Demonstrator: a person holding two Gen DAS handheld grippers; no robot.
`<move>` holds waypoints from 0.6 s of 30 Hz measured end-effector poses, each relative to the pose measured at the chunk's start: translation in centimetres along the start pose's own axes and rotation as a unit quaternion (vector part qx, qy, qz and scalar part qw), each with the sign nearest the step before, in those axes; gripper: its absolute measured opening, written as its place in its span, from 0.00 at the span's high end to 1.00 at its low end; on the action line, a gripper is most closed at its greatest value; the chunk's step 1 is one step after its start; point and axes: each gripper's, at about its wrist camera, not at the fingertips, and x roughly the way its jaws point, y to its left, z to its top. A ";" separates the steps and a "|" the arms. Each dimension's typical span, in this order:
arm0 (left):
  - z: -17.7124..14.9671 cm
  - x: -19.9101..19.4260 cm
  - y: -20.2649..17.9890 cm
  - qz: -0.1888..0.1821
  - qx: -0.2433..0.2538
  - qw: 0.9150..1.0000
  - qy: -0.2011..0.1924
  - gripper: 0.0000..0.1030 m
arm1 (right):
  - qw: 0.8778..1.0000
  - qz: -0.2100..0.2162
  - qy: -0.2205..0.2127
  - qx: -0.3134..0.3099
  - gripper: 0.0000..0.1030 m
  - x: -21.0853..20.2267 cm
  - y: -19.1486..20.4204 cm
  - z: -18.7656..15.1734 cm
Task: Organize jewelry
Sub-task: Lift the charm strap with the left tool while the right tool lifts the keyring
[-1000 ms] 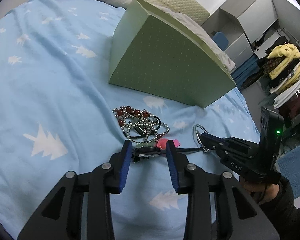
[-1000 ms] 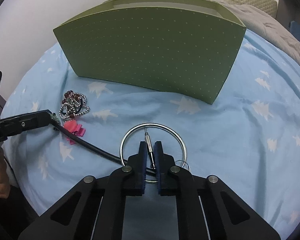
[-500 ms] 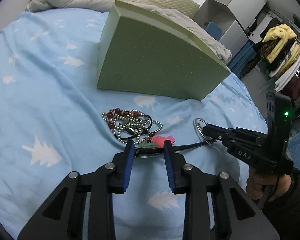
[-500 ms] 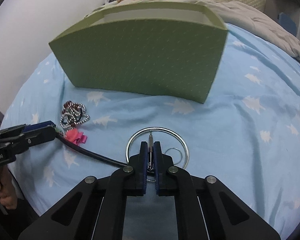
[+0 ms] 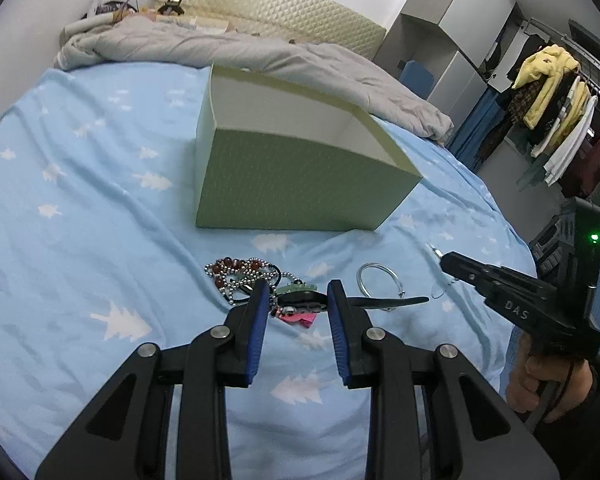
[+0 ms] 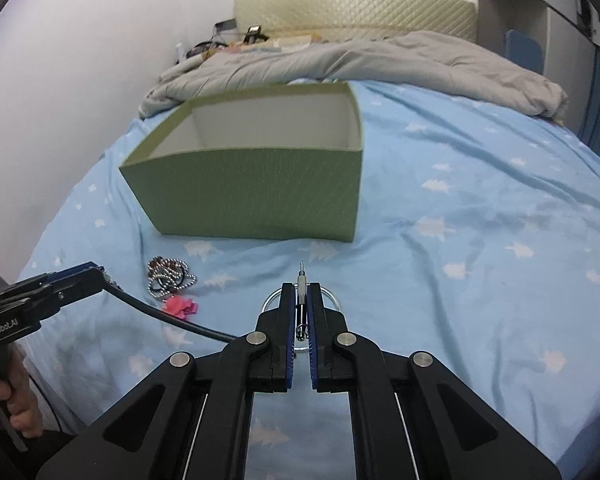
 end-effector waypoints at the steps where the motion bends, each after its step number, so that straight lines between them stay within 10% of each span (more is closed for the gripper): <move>1: 0.0 -0.3 0.0 0.003 0.001 1.000 -0.002 0.71 | 1.000 -0.001 -0.003 0.003 0.97 -0.5 0.0 0.0; 18: 0.3 -5.5 -0.5 0.038 -0.017 0.999 -0.024 0.71 | 0.998 -0.006 -0.048 0.041 0.97 -8.3 1.2 -1.7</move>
